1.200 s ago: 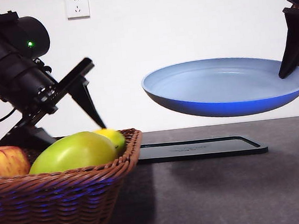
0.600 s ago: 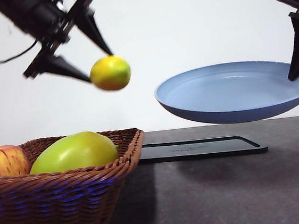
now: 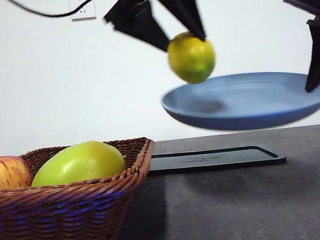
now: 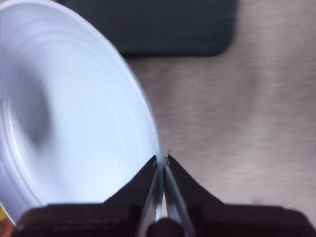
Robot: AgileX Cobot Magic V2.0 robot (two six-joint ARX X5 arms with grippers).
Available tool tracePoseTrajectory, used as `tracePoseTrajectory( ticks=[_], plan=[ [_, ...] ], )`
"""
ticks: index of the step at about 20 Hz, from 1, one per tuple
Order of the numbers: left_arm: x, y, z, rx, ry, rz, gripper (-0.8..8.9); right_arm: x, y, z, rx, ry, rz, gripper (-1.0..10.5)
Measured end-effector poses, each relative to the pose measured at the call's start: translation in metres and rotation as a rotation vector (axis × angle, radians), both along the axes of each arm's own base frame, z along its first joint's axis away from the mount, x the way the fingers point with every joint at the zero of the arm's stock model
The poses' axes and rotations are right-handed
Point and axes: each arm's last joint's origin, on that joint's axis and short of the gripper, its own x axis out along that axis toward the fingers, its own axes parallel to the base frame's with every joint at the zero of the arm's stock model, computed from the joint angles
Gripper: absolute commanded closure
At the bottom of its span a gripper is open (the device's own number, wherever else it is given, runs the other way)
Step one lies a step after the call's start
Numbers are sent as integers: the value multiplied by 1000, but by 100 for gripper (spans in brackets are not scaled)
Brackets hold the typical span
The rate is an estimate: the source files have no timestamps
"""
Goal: Take the lemon from the basket,put the lemon in the plate,hand out the plate
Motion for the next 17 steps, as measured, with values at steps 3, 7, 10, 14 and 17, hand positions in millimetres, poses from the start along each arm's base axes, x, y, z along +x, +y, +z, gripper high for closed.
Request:
tracePoseTrajectory(
  ticks=[3,7,10,14,17],
  plan=[
    [-12,-13,2,10,-66,-54,565,-4,2,-1,54,56,32,943],
    [-14,-16,-5,52,-41,-68,477,-9,2,-4,48,109,38,943],
    [-11,-19,-21,116,18,-73,472,-10,2,-4,44,116,36,943],
    [-10,-20,-21,102,19,-60,420,-10,3,-5,43,124,41,943],
    [-10,-20,-21,108,16,-35,420,-11,3,-5,42,133,40,944]
  ],
)
